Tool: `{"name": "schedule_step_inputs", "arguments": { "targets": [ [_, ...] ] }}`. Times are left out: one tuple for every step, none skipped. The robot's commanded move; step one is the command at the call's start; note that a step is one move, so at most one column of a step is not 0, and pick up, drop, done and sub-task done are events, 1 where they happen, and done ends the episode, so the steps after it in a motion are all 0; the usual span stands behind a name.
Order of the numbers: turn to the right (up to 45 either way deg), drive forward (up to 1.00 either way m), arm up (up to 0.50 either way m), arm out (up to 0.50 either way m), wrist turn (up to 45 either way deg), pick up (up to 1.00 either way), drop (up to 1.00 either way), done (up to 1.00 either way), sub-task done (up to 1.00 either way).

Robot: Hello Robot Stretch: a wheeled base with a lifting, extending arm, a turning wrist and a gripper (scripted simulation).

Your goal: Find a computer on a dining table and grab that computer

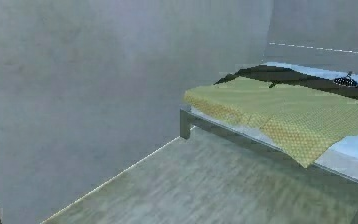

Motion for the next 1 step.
{"name": "schedule_step_inputs", "arguments": {
  "targets": [
    [0.0,0.20,0.00,0.00,0.0,0.00,0.00,0.00,0.00]
  ]
}}
